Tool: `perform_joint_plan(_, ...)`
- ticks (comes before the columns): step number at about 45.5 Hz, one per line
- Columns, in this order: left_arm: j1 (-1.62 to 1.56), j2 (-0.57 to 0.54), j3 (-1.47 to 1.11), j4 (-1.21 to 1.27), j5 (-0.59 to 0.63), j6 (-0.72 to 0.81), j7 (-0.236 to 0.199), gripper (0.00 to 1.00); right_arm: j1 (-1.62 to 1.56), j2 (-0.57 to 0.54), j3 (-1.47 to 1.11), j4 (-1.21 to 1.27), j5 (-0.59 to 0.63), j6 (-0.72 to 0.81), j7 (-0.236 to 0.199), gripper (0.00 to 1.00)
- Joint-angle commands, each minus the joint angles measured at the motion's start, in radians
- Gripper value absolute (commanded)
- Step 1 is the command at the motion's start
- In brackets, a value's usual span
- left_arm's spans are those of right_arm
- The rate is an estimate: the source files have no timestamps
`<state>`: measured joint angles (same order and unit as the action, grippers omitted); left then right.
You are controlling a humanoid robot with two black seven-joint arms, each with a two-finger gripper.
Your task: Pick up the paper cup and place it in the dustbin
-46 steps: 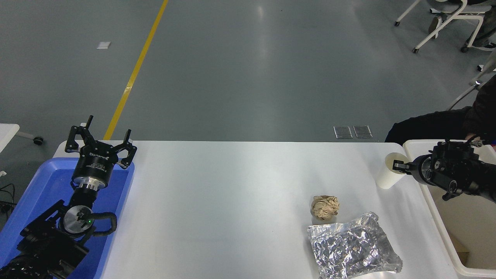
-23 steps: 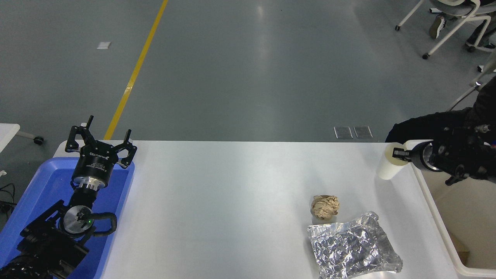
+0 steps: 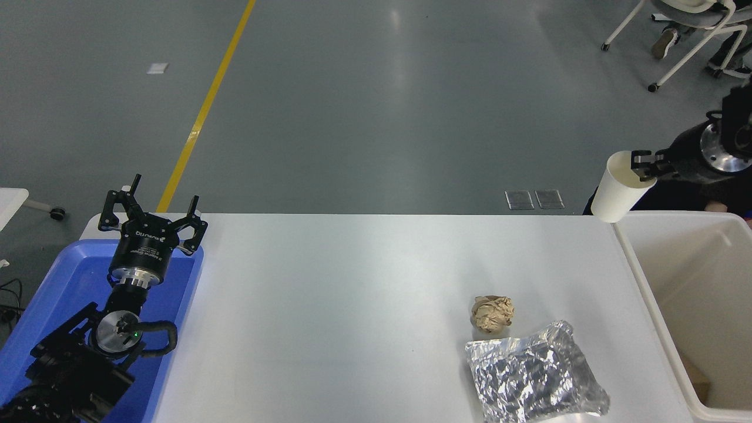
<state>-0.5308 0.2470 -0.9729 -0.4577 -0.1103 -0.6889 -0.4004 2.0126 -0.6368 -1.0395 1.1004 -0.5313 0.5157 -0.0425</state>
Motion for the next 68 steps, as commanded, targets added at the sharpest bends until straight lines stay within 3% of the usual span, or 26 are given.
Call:
perform_joint_plan(1,0.000,0.000,0.000,0.001,0.000,0.000,0.000,1.00,0.233,-0.003,-0.085,0.113,0.002,0.118,0.013,0.00)
perform_joint_plan(15,0.002,0.000,0.000,0.001,0.000,0.000,0.000,1.00,0.235,-0.030,-0.181,0.095,-0.019,0.116,0.010,0.00)
perform_joint_plan(27,0.002,0.000,-0.001,0.001,0.000,0.000,0.000,1.00,0.006,-0.242,-0.225,-0.129,-0.035,0.000,0.016,0.00)
perform_joint_plan(34,0.000,0.000,-0.001,0.001,0.000,0.000,0.000,1.00,-0.317,-0.314,-0.145,-0.344,-0.001,-0.184,0.088,0.00)
perform_joint_plan(38,0.002,0.000,-0.001,0.001,0.000,0.000,0.000,1.00,-0.524,-0.319,0.011,-0.416,0.088,-0.233,0.093,0.00)
perform_joint_plan(47,0.002,0.000,-0.001,0.001,0.000,0.000,0.000,1.00,-0.928,-0.253,0.442,-0.568,0.267,-0.276,0.082,0.00)
perform_joint_plan(60,0.002,0.000,-0.001,0.001,0.000,0.000,0.000,1.00,-1.210,-0.061,0.720,-0.729,0.287,-0.362,0.082,0.00)
perform_joint_plan(68,0.002,0.000,-0.001,0.001,-0.002,0.000,0.000,1.00,-1.272,-0.015,0.750,-0.752,0.287,-0.402,0.082,0.00)
